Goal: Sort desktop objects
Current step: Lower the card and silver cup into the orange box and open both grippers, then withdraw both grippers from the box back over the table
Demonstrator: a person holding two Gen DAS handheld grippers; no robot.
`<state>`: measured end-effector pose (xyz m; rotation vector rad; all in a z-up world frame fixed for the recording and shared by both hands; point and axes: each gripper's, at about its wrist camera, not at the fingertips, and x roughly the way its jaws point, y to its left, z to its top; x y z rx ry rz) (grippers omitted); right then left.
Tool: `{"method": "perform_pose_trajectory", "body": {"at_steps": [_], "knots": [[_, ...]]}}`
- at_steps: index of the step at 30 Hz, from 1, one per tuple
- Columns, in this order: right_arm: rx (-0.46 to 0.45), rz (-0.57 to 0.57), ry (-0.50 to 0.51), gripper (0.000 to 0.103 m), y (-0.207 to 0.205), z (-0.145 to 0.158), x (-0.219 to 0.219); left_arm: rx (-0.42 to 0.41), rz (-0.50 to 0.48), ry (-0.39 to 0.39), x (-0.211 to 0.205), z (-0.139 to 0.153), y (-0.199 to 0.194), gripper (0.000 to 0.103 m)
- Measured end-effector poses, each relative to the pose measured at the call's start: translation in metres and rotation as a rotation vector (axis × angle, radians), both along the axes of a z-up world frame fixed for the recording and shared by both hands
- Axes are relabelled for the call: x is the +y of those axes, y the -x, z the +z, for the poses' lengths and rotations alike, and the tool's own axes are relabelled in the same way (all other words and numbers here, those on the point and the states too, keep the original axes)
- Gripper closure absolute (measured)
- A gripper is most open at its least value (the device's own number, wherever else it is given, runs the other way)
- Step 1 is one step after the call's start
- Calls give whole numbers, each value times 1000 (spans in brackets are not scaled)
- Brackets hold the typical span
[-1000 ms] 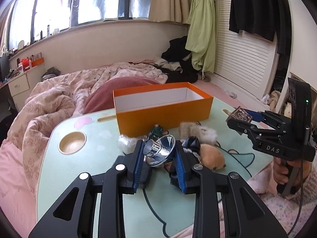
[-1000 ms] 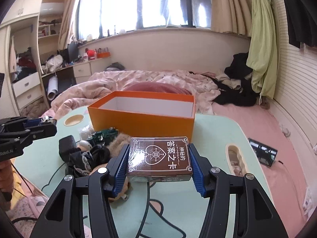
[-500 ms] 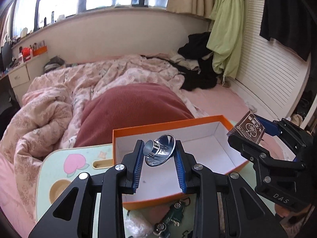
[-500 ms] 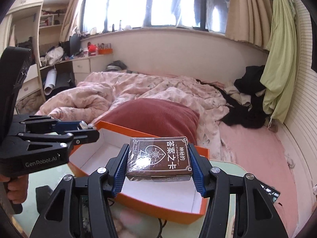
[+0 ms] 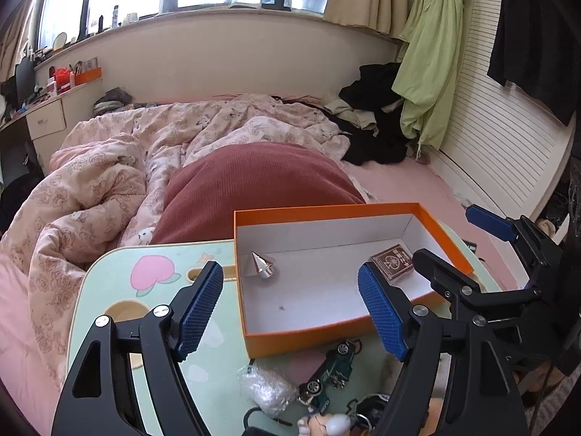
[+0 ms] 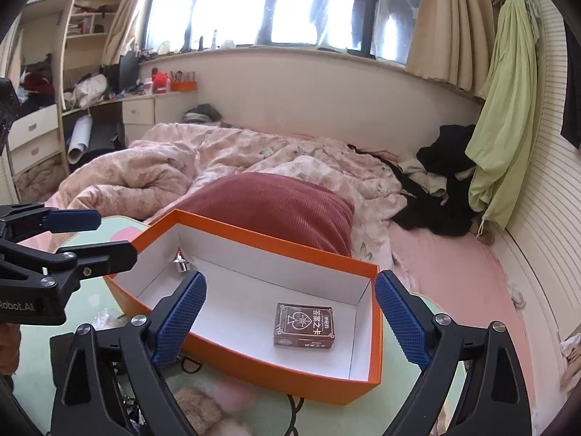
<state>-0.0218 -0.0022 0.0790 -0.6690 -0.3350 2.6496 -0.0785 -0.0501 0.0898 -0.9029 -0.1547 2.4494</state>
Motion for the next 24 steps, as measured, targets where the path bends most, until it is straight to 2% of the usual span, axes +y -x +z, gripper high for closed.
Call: {"method": "perform_pose_trajectory", "body": {"at_steps": [3,8,12,16,18,21,23,24], "knots": [[4,-3,-22,9,-10,1,-6,24,-4,-7,-8,4,-20,26],[-12,-2,5,9,-40,-3,-14,39,-16,-10,-23,-2,-54,26],[-51,35,96,9,-76,-22,-16,43,-26,40,-32,-19,-89,26],[-105,45,179,9,-110,-51,-14,22,-85,114,-35,-47,-120,25],[-120,43,172,9,-124,-65,-17,11,-84,141,-37,-60,-129,25],[-162,43,112,9,-134,-83,-23,-37,-67,134,-38,-80,-132,25],[-183,35,90,9,-135,-94,-23,-46,-36,136,-36,-90,-131,19],[-169,41,110,8,-136,-96,-21,-41,-31,141,-35,-92,-132,14]]}}
